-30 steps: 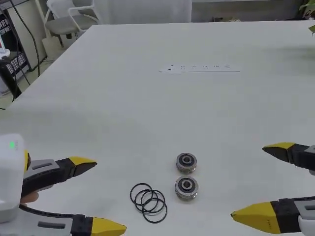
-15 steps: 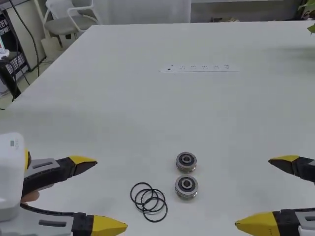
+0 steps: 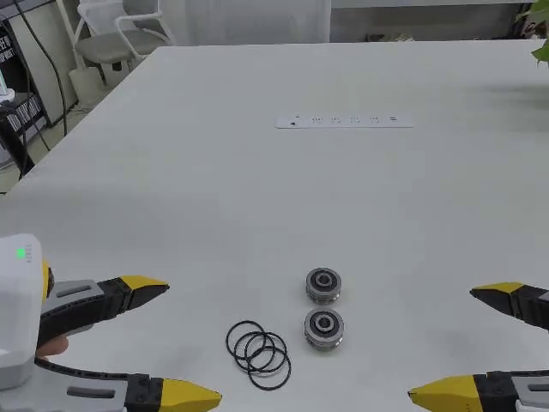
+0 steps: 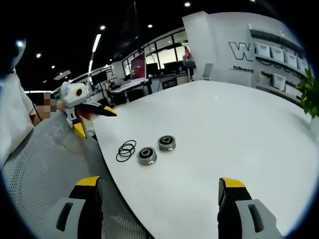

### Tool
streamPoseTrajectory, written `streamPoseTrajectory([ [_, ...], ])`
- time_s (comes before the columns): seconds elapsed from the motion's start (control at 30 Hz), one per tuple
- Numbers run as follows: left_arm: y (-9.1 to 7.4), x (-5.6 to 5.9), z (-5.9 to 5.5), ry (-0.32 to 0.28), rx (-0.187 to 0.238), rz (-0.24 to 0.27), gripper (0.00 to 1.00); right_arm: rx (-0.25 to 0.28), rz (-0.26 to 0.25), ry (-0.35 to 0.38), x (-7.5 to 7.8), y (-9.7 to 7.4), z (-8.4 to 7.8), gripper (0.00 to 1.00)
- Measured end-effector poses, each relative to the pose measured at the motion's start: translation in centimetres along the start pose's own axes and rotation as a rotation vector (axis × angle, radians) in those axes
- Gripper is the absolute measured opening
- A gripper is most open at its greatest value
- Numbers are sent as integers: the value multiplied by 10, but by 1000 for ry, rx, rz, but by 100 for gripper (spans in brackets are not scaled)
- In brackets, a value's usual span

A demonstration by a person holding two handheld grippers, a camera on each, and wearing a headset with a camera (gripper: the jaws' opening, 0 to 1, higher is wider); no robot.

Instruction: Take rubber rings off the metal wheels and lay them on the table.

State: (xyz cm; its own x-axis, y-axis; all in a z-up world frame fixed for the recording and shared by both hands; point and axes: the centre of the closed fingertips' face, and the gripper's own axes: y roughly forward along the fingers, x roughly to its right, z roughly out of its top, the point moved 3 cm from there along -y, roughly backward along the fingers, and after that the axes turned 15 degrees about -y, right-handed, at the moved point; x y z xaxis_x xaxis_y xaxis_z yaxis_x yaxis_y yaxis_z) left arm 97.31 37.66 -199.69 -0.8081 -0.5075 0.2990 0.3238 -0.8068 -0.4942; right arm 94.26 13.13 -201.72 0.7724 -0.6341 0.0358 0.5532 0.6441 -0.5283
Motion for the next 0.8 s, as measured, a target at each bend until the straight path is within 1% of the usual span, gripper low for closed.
streamPoseTrajectory([
  [0.13,0,0,0,-5,3,-3,78,-3,3,9,-1,1,-1,97],
  [0.43,0,1,1,-24,11,-11,77,-44,6,-10,-2,3,-7,96],
  [0.5,1,1,0,-31,11,-12,77,-61,2,-19,-1,4,-9,96],
  [0.8,0,0,1,-38,14,-10,77,-79,5,-24,-1,4,-12,95],
])
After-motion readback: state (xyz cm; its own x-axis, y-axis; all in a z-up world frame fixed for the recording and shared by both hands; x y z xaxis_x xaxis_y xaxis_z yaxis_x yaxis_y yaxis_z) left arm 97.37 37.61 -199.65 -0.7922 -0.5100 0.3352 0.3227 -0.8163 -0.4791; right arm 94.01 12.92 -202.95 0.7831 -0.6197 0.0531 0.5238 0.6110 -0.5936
